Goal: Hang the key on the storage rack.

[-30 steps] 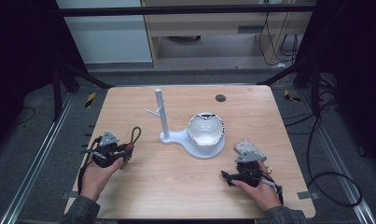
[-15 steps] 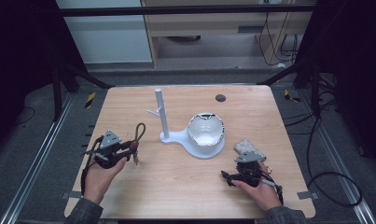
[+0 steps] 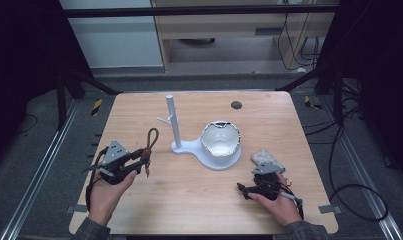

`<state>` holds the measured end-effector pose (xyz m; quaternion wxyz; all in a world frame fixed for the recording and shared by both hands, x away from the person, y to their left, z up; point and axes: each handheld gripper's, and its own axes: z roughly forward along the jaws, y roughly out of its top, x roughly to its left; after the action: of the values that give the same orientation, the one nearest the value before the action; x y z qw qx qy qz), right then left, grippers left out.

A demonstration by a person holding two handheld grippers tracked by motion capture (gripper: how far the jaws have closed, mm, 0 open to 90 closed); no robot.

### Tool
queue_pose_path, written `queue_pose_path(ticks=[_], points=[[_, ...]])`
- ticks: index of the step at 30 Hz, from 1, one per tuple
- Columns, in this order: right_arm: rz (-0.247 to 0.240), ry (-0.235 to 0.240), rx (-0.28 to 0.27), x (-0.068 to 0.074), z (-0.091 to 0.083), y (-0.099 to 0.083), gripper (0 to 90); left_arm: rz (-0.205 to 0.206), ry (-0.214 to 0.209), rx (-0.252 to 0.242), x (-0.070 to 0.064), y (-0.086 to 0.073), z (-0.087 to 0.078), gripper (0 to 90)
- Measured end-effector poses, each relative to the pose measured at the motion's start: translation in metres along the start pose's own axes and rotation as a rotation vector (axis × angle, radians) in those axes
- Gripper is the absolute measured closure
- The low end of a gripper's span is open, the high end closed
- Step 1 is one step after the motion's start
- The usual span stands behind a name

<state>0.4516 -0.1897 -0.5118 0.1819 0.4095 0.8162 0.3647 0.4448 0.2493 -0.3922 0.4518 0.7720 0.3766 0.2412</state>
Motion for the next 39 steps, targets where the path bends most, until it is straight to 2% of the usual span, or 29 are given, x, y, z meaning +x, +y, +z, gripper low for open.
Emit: queue_pose_path(ticks=[15,29,39], points=[[0.0,0.0,0.0,0.0,0.0,0.0,13.4,0.013,-0.018,-0.046,-0.008,0.017,-0.005,66.0],[-0.002,0.0,0.001,0.0,0.0,0.0,13.3,0.038,-0.037,-0.046,-0.015,0.038,0.012,65.9],[0.0,0.0,0.002,0.0,0.0,0.0,13.2,0.035,-0.036,-0.042,-0.018,0.047,0.027,65.9]])
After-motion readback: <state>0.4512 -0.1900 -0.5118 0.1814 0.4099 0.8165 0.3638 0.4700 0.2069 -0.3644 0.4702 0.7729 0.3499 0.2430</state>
